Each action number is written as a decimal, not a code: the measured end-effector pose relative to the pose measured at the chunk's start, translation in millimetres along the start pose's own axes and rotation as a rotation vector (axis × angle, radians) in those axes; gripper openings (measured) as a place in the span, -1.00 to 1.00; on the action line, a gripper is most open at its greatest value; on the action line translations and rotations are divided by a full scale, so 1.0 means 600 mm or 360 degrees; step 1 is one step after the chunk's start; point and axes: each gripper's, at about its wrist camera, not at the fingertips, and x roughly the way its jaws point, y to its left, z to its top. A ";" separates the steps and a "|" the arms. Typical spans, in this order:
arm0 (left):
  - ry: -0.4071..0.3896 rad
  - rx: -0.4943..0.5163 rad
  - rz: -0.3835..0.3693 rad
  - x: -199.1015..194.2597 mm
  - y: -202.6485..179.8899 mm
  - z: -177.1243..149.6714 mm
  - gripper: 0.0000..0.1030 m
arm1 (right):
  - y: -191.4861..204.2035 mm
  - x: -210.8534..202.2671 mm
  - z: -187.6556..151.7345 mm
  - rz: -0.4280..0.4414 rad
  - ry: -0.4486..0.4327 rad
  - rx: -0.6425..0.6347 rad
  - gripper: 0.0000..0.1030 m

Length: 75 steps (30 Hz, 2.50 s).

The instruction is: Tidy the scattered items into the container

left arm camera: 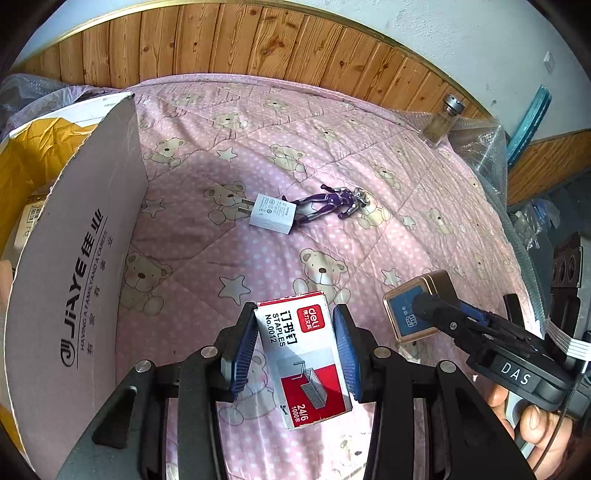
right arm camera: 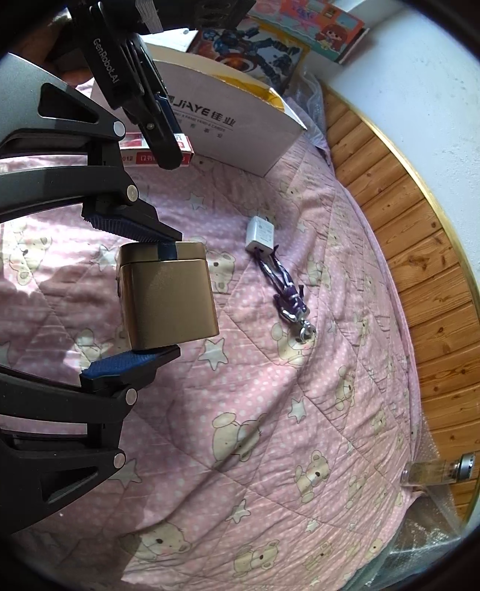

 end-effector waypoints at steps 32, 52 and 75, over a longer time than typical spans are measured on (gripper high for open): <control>-0.0238 0.0065 -0.0065 -0.186 -0.015 -0.106 -0.17 | 0.135 -0.124 -0.144 0.0013 -0.0049 -0.0187 0.10; -0.0399 -0.0010 -0.0109 -0.266 0.048 -0.129 -0.17 | 0.255 -0.152 -0.158 0.0017 -0.0085 -0.0403 0.10; -0.0519 -0.0214 -0.0159 -0.318 0.165 -0.119 -0.17 | 0.402 -0.137 -0.131 0.0048 -0.0095 -0.0644 0.10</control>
